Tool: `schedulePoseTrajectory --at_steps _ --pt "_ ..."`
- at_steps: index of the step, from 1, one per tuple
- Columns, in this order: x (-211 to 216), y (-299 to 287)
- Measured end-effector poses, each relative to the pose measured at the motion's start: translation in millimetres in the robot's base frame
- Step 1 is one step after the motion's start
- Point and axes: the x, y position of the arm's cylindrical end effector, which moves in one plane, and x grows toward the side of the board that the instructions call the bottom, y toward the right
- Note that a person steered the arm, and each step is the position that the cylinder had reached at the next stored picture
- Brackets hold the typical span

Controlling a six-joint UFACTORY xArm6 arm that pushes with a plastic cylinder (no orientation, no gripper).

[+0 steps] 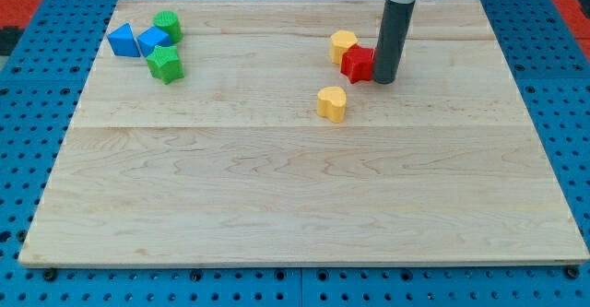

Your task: Move the red circle below the red star

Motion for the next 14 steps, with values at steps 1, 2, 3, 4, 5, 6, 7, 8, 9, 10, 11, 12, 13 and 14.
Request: schedulePoseTrajectory --at_steps 1,2,3,4,5,6,7,8,9,10,11,12,13,14 --pt "4 -40" --pt "11 -4" --pt "31 47" --pt "-38 62" --pt "-74 54" --pt "-26 -11" --pt "2 9" --pt "11 116" --pt "34 105" --pt "32 30" --pt "62 41" --pt "79 4" --pt "29 -2" --pt "63 33"
